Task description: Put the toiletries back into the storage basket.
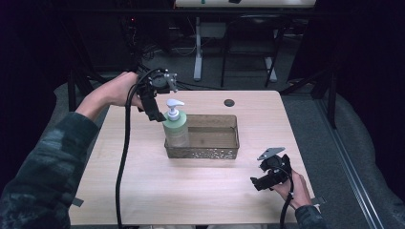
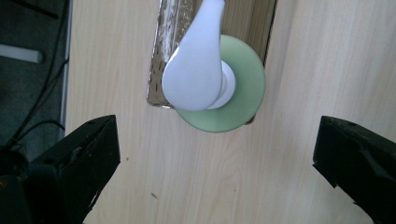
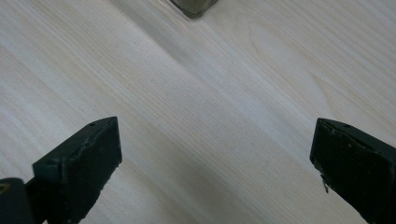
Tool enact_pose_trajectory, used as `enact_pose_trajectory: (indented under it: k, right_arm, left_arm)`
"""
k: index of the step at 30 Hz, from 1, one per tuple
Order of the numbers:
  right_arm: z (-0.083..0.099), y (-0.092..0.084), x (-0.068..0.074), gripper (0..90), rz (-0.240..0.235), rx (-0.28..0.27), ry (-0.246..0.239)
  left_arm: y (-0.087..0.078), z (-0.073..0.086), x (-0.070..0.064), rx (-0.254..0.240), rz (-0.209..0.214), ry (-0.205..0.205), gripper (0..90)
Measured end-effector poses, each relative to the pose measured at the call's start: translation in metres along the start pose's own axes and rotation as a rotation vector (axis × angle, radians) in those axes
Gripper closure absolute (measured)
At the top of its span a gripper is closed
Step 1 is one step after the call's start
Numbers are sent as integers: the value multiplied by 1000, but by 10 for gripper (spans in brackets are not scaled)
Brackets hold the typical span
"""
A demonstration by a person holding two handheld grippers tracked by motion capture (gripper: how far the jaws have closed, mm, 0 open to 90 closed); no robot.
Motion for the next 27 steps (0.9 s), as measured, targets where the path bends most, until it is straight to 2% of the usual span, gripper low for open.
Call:
enact_pose_trajectory:
  k: [3,15,19,27]
  right_arm:
    - [0,0,0,17,-4,3,3]
    - [0,1,0,17,5,7,-6]
    - [1,1,1,17,1,10,-6]
    - [1,1,0,17,2,9,-4]
  left_arm:
    - [5,7,-4,-32,-4,-18,3]
    - [43,37,-30,-37,28,-37,0]
    - [55,43,-36,-37,25,-54,0]
    - [87,52,-51,-84,60,-109,0]
Point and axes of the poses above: each handheld gripper's, and its own axes: y roughly forward along the jaws, z roughly out of its underside, x roughly to its left, the point moved 10 cm from there along y, roughly forward along the jaws, and after that the axes turned 15 degrees about x, right-handed, at the moved point
